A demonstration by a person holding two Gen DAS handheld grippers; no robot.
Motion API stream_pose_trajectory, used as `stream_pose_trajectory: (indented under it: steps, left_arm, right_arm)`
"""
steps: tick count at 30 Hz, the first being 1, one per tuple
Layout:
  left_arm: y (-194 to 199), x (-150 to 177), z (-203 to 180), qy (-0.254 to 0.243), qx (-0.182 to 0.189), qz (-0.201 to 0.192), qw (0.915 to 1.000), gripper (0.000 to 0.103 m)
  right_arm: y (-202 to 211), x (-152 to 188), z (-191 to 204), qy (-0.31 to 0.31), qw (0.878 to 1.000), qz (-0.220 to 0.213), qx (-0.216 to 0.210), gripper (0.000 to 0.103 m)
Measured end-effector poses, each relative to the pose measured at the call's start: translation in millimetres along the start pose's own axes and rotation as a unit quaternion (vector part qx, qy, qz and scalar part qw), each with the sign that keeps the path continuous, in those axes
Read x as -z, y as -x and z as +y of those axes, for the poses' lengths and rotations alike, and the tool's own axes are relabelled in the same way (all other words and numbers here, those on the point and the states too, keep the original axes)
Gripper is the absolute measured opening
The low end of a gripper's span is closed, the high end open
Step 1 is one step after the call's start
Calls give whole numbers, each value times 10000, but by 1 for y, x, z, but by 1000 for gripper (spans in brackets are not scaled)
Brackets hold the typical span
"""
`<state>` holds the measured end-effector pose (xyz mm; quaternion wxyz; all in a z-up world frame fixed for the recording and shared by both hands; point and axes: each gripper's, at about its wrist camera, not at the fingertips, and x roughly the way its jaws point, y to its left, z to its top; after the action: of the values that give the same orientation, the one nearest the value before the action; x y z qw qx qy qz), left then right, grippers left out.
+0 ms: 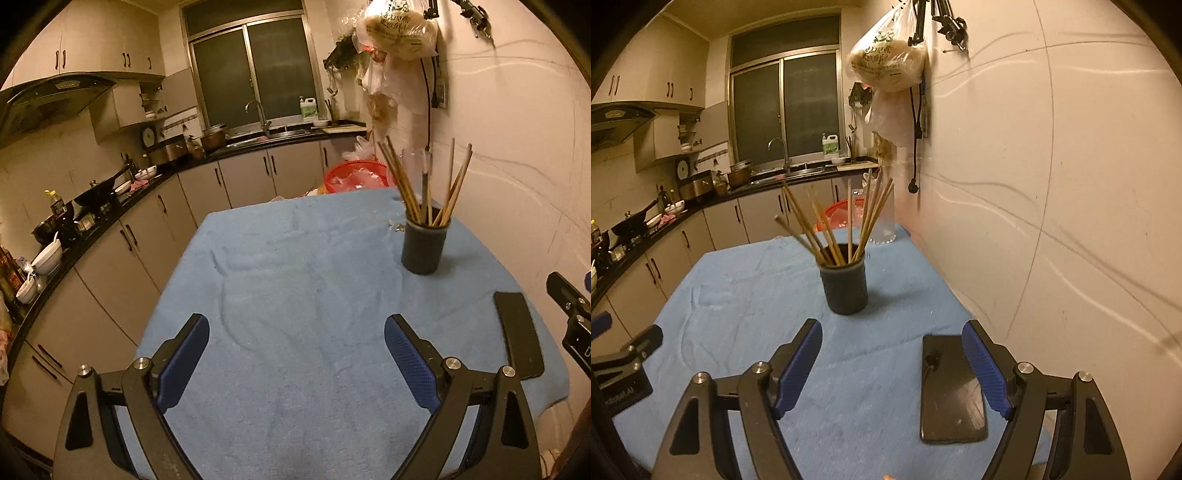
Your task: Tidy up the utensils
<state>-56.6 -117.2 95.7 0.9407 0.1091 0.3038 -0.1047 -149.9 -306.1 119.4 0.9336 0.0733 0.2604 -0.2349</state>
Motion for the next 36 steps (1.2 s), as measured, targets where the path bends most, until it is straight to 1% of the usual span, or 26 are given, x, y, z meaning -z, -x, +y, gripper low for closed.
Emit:
stream_pose_trajectory:
  steps: [2,5,9,13,21,36]
  left_arm:
    - [-4,3,2,12,-46,47,10000,96]
    - [-12,4,7,127,55,165,9998,96]
    - [-20,8,7,123,-19,226,9997,96]
    - [-29,10,7,133,49,325,9994,96]
    - [-35,14,3,67,167,376,9991,96]
    - [-44,19,6,54,162,468,9988,96]
  right_arm:
    - [-2,0,0,-4,10000,50,-9,81]
    - [-12,-3,4,11,9999,105,-1,81]
    - [-20,1,13,136,9998,156,28,81]
    - [-31,1,16,136,9996,246,26,81]
    - [-39,3,18,154,9993,319,88,81]
    - [-53,10,28,252,9986,465,63,81]
